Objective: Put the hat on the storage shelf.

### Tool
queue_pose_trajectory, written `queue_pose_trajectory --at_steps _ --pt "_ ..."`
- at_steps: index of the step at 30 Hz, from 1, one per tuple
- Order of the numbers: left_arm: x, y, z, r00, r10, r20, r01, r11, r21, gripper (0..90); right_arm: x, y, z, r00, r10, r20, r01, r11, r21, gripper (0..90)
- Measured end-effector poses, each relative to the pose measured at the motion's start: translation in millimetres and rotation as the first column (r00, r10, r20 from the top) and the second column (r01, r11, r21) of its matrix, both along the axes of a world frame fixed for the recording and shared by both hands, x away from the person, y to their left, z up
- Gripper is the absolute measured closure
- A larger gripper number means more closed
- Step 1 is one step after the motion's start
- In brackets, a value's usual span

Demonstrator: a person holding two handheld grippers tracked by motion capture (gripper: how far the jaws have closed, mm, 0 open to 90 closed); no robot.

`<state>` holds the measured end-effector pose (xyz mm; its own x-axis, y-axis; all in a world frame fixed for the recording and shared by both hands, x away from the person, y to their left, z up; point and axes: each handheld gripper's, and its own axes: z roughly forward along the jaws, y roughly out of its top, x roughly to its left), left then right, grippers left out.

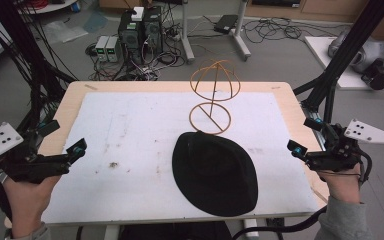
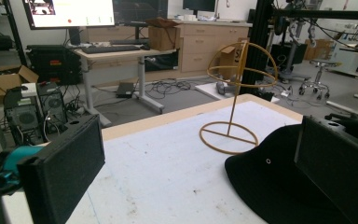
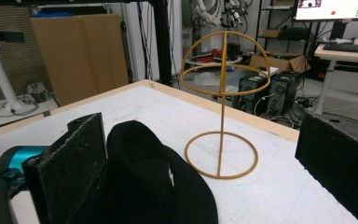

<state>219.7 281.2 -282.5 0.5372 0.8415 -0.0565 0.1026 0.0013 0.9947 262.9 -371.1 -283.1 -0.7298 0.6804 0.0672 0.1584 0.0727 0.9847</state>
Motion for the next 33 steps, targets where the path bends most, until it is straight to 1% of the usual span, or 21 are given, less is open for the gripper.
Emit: queue_pose_trajectory --at_steps 2,5,14,18,20,25,26,27,29,30,31,32,33 --pt "0.7 0.0 -0.6 1.0000 0.000 -0.004 0.000 1.0000 0.001 1.7 0.0 -2.6 0.1 1.0000 -0.004 0.001 0.004 1.000 0.009 1.1" --pt "1.4 -0.7 -1.3 1.0000 0.000 -0.007 0.000 1.0000 0.000 1.7 -0.5 -4.3 0.4 1.0000 -0.005 0.003 0.005 1.000 0.009 1.1" --pt "2.4 -1.1 -1.8 0.9999 -0.008 -0.009 0.008 1.0000 -0.001 1.7 -0.4 -3.1 -0.1 1.0000 0.000 -0.005 0.000 1.000 -0.006 1.1" --pt "2.8 -0.4 -2.5 0.9999 -0.009 -0.014 0.009 1.0000 -0.001 1.7 1.1 2.7 0.8 0.9999 0.017 -0.003 -0.017 1.000 -0.022 1.1" --pt "2.0 -0.5 -2.3 0.9998 -0.008 -0.016 0.008 1.0000 -0.001 1.7 3.6 8.2 0.8 0.9996 0.029 0.002 -0.029 0.999 -0.046 1.1" --pt "-0.7 -1.0 -1.5 0.9999 -0.007 -0.013 0.007 1.0000 0.002 1.7 7.4 16.2 -0.3 0.9987 0.050 -0.005 -0.050 0.997 -0.057 1.1" --pt "-1.3 -1.1 -1.4 0.9999 -0.007 -0.012 0.007 1.0000 0.003 1.7 8.7 18.5 -0.4 0.9983 0.059 0.001 -0.059 0.996 -0.061 1.1" --pt "-1.9 -1.3 -1.3 0.9999 -0.007 -0.011 0.007 1.0000 0.003 1.7 10.5 24.0 -0.6 0.9973 0.074 -0.004 -0.074 0.995 -0.069 1.1" --pt "-2.7 -1.3 -1.6 0.9999 -0.007 -0.014 0.007 1.0000 0.006 1.7 11.8 26.8 -0.8 0.9967 0.081 -0.003 -0.081 0.994 -0.073 1.1" --pt "-3.0 -1.2 -1.8 0.9999 -0.007 -0.015 0.007 0.9999 0.007 1.7 14.3 32.5 -1.5 0.9954 0.096 -0.005 -0.096 0.992 -0.081 1.1" --pt "-3.4 -0.9 -2.0 0.9998 -0.006 -0.017 0.006 1.0000 0.007 1.7 14.3 32.5 -1.5 0.9954 0.096 -0.005 -0.096 0.992 -0.081 1.1" --pt "-3.7 -0.6 -2.2 0.9998 -0.008 -0.018 0.008 1.0000 -0.001 1.7 17.3 38.3 -2.6 0.9943 0.106 -0.008 -0.106 0.990 -0.098 1.1" --pt "-4.1 -0.1 -2.2 0.9997 -0.015 -0.019 0.015 0.9999 -0.006 1.7 17.3 38.3 -2.6 0.9943 0.106 -0.008 -0.106 0.990 -0.098 1.1"
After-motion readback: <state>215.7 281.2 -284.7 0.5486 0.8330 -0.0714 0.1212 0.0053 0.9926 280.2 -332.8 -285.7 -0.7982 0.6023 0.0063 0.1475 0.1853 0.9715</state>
